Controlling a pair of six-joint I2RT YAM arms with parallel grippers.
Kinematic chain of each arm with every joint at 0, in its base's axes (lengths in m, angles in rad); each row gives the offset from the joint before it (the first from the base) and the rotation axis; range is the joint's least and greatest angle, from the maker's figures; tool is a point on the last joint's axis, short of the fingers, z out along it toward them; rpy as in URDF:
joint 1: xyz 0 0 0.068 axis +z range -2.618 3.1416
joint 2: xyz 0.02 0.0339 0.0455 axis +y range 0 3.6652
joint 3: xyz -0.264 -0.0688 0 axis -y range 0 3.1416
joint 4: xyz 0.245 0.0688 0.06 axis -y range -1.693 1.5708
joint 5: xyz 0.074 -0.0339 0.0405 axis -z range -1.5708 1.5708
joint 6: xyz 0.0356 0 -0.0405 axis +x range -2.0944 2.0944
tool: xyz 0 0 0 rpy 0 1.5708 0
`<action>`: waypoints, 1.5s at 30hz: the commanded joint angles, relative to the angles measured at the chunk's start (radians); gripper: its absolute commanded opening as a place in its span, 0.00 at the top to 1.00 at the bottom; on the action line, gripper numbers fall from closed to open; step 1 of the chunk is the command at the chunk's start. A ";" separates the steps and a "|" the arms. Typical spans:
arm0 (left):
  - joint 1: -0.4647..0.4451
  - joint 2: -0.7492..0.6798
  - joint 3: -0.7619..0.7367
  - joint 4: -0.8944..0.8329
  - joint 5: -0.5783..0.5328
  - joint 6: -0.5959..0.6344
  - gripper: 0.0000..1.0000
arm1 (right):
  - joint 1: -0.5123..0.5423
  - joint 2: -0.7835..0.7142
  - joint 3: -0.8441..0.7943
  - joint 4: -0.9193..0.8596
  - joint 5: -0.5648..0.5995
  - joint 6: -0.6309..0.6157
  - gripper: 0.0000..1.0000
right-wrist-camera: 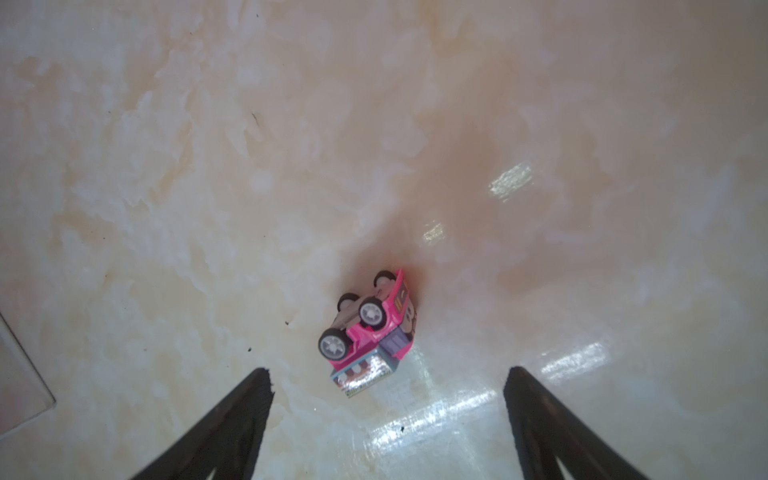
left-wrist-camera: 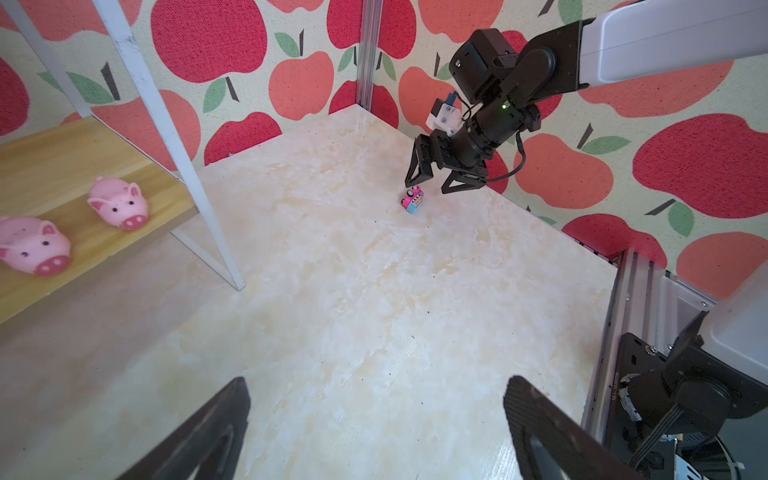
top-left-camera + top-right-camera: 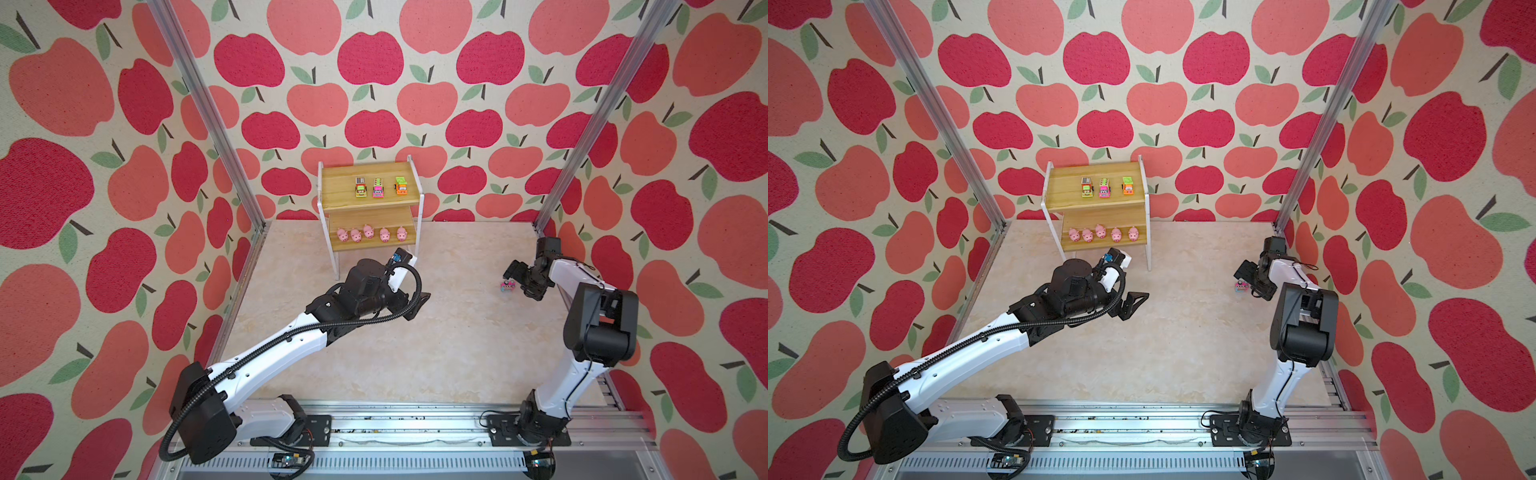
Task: Place and organize the plastic toys onto the shelf
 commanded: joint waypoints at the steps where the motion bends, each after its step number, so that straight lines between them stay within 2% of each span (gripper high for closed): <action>1: -0.005 0.017 -0.013 0.060 0.030 -0.014 0.03 | 0.001 0.036 0.034 -0.025 -0.008 0.017 0.09; 7: -0.004 0.018 -0.012 0.058 0.025 -0.012 0.04 | 0.002 0.105 0.070 -0.023 -0.021 0.145 0.13; 12: -0.004 0.009 -0.032 0.077 0.020 -0.027 0.04 | 0.005 0.130 0.078 -0.020 -0.033 0.188 0.20; 20: -0.004 -0.005 -0.049 0.084 0.019 -0.047 0.04 | 0.040 0.163 0.115 -0.073 -0.051 0.101 0.36; 29: -0.004 -0.025 -0.058 0.069 0.005 -0.052 0.04 | 0.164 0.147 0.149 -0.174 -0.040 -0.032 0.57; 34: -0.005 -0.044 -0.072 0.054 -0.013 -0.057 0.04 | 0.280 0.112 0.107 -0.219 -0.013 -0.081 0.59; 41: -0.004 -0.070 -0.108 0.032 -0.047 -0.069 0.05 | 0.479 0.024 0.024 -0.238 0.021 -0.072 0.57; 45: -0.003 -0.075 -0.130 0.032 -0.067 -0.085 0.05 | 0.552 -0.026 0.003 -0.243 0.019 -0.091 0.46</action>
